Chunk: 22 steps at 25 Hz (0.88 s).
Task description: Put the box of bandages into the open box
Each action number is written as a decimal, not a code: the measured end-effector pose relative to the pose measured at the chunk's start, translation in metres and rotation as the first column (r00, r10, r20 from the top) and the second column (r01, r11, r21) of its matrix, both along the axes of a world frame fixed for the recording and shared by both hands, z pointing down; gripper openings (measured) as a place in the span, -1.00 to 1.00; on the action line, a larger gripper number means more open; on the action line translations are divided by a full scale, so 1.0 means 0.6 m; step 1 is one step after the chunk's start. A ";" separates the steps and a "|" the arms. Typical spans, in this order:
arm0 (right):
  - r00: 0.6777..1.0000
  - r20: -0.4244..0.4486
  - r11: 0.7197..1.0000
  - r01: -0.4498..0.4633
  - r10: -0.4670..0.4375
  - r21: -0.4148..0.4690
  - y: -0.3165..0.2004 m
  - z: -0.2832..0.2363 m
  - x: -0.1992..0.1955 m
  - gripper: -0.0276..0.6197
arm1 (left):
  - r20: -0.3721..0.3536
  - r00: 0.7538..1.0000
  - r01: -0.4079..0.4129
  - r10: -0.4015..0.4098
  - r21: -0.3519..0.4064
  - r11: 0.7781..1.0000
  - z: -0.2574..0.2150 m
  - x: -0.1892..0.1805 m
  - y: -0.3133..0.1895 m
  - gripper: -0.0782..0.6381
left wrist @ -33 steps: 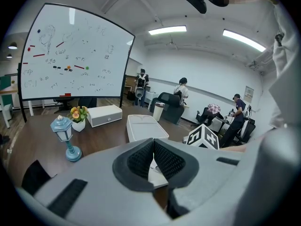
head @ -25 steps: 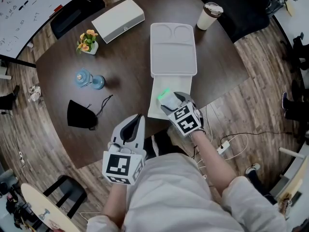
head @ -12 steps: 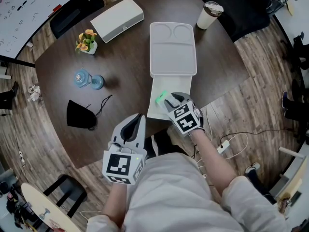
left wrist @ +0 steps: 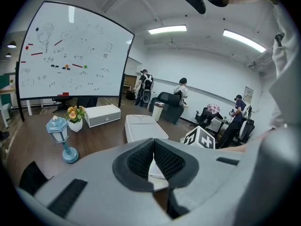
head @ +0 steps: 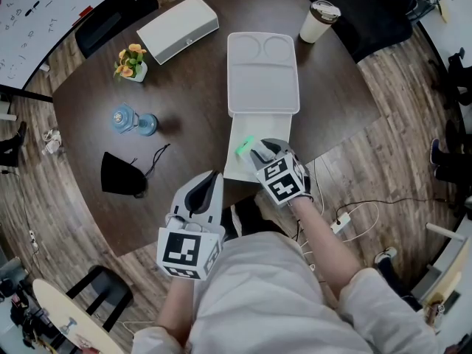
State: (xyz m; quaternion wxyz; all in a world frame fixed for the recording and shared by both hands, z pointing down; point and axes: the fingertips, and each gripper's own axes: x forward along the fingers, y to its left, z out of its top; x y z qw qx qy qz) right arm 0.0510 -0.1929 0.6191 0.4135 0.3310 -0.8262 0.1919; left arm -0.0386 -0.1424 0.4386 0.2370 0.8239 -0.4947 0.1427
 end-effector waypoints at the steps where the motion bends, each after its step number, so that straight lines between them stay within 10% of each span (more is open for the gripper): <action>1: 1.000 0.003 1.000 -0.002 0.002 0.002 -0.001 -0.002 0.001 -0.46 | 0.000 1.000 0.000 0.000 0.001 1.000 0.000 0.000 0.000 -0.76; 22: 0.999 0.046 1.000 -0.008 0.007 0.006 -0.002 -0.012 -0.014 -0.48 | 0.003 1.000 -0.009 0.009 0.009 1.000 -0.006 0.006 0.011 -0.76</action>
